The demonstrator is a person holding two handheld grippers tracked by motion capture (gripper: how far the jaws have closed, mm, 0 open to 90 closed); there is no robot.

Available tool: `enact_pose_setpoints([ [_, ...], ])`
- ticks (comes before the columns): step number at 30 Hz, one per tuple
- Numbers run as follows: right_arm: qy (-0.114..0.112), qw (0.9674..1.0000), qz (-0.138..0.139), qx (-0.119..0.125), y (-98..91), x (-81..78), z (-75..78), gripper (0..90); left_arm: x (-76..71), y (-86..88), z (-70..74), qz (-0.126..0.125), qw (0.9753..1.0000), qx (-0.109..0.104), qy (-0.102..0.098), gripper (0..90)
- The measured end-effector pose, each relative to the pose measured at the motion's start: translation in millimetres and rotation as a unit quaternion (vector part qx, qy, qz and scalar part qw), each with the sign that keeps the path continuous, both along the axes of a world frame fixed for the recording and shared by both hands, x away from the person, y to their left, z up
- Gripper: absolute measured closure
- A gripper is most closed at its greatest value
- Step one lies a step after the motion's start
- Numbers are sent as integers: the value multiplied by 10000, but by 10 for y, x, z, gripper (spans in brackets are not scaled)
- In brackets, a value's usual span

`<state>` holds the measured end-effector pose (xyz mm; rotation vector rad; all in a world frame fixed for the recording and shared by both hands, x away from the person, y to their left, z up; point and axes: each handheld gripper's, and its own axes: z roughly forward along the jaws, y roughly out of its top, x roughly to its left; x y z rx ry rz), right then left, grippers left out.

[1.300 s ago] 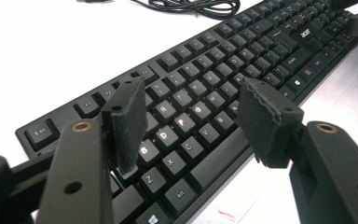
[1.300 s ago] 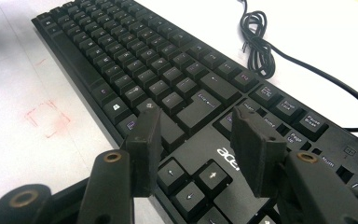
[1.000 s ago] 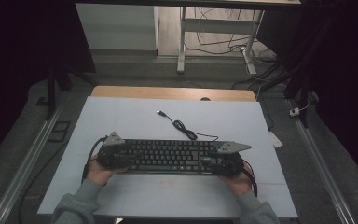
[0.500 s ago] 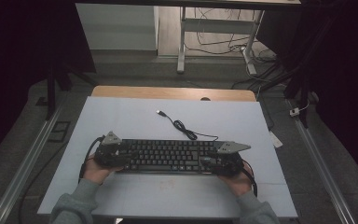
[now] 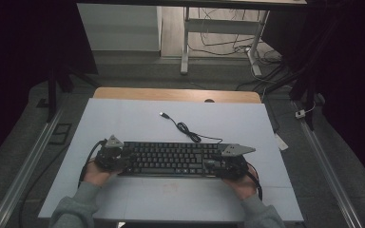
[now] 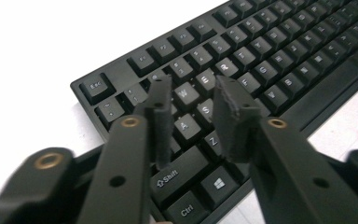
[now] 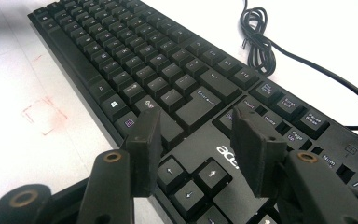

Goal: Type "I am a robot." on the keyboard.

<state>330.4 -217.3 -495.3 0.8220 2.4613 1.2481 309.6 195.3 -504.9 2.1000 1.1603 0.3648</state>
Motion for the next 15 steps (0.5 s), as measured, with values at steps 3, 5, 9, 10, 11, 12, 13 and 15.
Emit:
enact_pose_setpoints([
  [3,1,10000,-10,-16,-4,0,2,532,7,0,-17,-2,10000,50,39,781],
  [5,-2,10000,-12,-15,-5,0,3,532,12,-6,-27,-45,9999,117,64,847],
  [9,-3,10000,-13,-17,-4,0,3,532,24,-28,-47,-50,9997,198,94,886],
  [10,-6,10000,-11,-18,-5,-1,3,532,28,-32,-52,-48,9997,218,96,887],
  [11,-5,10000,-12,-16,-5,-1,4,532,30,-37,-58,-45,9997,223,105,887],
  [12,-6,10000,-12,-17,-4,0,4,532,34,-41,-63,-48,9997,230,114,887],
  [13,-9,10000,-14,-20,-4,0,3,532,38,-46,-69,-46,9996,239,114,887],
  [15,-6,10000,-14,-18,-3,0,2,532,49,-56,-87,-34,9996,253,133,887],
])
